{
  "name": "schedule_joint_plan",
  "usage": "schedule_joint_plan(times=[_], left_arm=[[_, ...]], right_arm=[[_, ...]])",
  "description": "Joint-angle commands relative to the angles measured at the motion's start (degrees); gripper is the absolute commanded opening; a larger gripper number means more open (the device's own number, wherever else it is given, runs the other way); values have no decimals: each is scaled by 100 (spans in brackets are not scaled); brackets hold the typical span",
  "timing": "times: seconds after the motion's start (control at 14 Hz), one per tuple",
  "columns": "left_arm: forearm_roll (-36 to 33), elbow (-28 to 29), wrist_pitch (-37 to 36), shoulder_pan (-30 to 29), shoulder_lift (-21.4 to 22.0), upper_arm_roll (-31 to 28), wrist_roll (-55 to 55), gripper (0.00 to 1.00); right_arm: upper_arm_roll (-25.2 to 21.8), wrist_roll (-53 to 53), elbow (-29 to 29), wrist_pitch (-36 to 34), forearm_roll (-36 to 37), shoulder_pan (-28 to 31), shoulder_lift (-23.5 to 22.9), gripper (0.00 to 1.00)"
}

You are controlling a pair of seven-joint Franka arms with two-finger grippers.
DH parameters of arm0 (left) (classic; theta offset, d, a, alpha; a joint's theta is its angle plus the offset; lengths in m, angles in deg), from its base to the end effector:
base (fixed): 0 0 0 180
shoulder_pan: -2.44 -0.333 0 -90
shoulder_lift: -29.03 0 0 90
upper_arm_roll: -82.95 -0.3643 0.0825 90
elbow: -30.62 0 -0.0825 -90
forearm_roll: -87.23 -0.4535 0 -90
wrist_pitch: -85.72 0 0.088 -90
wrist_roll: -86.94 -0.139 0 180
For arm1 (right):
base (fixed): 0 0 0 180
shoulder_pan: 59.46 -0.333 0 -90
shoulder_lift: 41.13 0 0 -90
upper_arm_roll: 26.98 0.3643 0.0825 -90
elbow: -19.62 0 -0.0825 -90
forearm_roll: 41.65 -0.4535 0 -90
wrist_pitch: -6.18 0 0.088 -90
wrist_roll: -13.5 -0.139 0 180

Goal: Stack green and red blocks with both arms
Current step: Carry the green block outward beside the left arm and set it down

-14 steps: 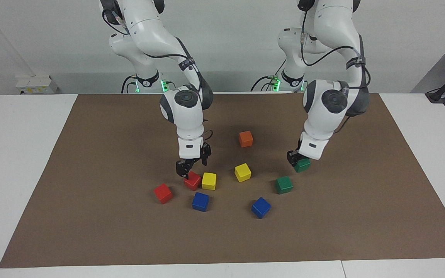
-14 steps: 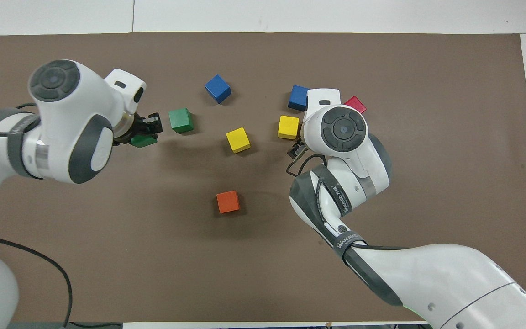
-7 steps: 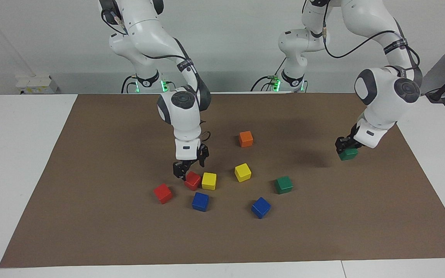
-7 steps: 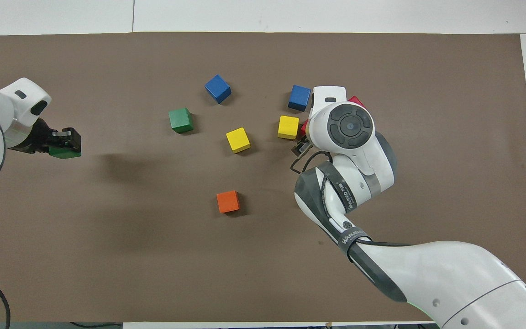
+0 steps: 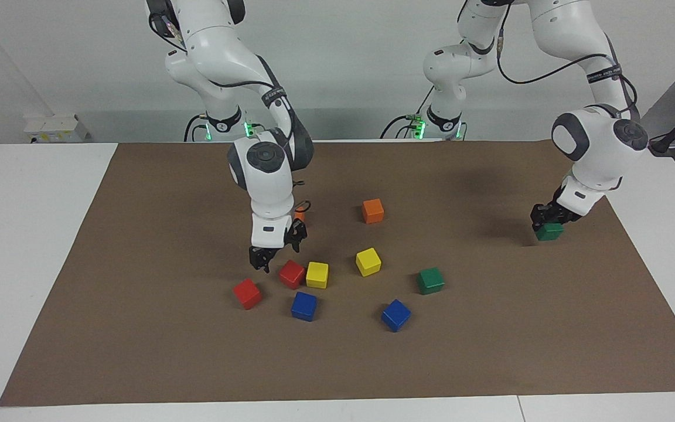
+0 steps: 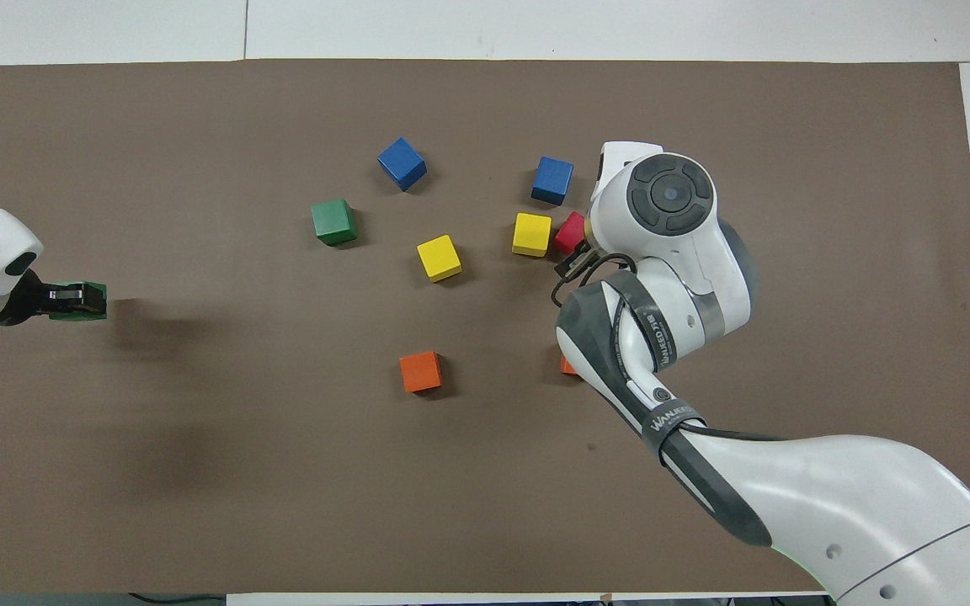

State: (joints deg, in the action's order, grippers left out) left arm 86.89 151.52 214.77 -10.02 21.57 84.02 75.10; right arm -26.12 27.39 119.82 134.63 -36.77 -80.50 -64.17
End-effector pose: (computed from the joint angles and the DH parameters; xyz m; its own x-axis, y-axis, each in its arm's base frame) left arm 0.6132 0.1239 0.3288 0.9999 -0.0114 0.0114 -0.0114 -0.9999 -0.0047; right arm 0.6918 0.2722 0.3261 0.7780 0.6242 0.0710 0.6188 -0.7809 0.0848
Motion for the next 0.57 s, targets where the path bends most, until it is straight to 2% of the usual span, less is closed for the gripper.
schedule_joint_plan(times=[0.0, 0.14, 0.5], left_arm=[[78, 442, 365, -142, 246, 51, 5, 0], [78, 697, 804, -169, 219, 51, 137, 0], [78, 830, 920, -161, 132, 51, 401, 0]], right_arm=[[46, 149, -421, -354, -163, 56, -165, 100], [55, 149, -492, -382, -154, 56, -253, 100], [64, 158, -879, -619, -154, 65, -490, 100]])
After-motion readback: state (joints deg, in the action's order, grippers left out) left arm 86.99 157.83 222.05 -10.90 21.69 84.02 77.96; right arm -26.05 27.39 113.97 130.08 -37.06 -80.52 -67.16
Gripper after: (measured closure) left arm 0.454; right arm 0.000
